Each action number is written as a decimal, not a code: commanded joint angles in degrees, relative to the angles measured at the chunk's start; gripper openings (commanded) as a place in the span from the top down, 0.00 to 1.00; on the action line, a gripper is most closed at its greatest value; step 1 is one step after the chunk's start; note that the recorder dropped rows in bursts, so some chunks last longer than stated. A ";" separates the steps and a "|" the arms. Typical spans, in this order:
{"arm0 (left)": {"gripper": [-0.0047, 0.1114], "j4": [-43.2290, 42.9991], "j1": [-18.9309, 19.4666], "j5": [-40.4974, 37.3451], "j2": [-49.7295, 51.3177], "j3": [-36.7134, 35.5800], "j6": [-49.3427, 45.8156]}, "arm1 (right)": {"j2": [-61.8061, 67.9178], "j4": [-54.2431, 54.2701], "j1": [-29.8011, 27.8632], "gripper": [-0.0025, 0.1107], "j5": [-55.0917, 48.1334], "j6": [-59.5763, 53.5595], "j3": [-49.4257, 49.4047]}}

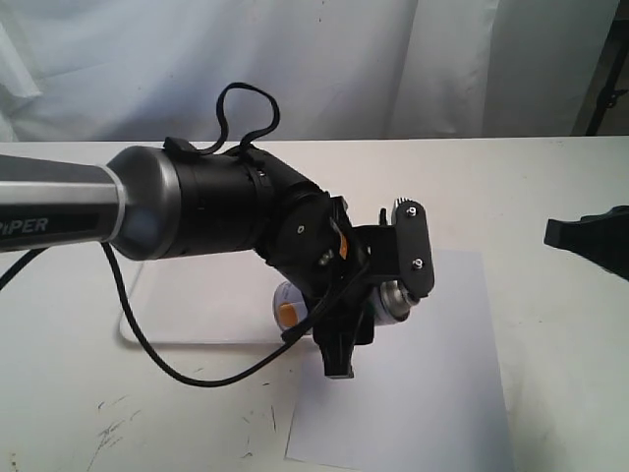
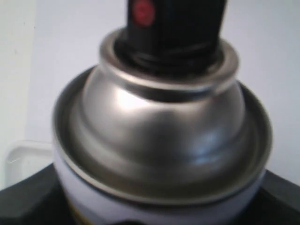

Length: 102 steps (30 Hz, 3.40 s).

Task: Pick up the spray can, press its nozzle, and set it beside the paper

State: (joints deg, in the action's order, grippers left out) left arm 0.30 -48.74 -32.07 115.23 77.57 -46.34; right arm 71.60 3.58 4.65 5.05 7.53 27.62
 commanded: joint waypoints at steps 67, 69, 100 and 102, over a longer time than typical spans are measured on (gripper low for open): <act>0.96 -2.40 1.16 -20.42 9.29 18.68 4.33 | 28.65 65.98 -18.96 0.98 -67.63 -51.26 23.67; 0.96 -2.40 1.16 -20.42 9.84 18.68 4.33 | 29.49 69.50 -18.21 0.98 -67.65 -53.38 22.64; 0.96 -3.85 1.42 -20.83 10.23 22.71 4.77 | 34.47 76.07 -11.48 0.98 -69.83 -56.24 21.89; 0.96 -3.85 1.42 -20.71 10.23 22.71 4.77 | 34.47 76.50 -10.71 0.98 -69.91 -56.53 21.89</act>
State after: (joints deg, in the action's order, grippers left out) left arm -3.28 -47.50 -53.30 126.19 99.54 -42.07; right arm 106.18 79.11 -7.08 -63.85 -47.99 49.83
